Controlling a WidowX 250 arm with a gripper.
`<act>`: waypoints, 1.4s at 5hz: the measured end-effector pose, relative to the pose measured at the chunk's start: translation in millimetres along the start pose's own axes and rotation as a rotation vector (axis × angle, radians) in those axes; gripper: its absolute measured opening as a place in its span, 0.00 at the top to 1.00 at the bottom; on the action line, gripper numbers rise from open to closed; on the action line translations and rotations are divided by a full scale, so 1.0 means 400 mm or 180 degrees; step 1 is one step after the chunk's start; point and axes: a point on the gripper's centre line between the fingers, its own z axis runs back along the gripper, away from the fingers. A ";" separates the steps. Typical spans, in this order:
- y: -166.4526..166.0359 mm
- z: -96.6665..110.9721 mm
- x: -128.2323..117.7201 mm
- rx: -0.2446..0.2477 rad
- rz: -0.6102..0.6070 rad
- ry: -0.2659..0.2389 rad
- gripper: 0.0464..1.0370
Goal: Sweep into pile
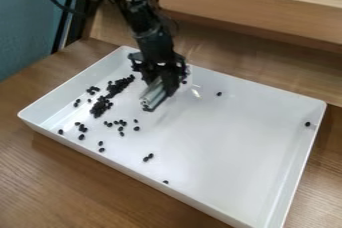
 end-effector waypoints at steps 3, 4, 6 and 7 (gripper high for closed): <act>-0.169 -0.089 -0.106 -0.0091 -0.0452 0.0231 0.64; -0.172 -0.082 -0.131 0.0032 -0.0527 0.0276 0.64; -0.111 -0.043 -0.209 0.0312 -0.0612 0.0494 0.64; -0.039 -0.023 -0.232 0.0449 -0.0536 0.0498 0.64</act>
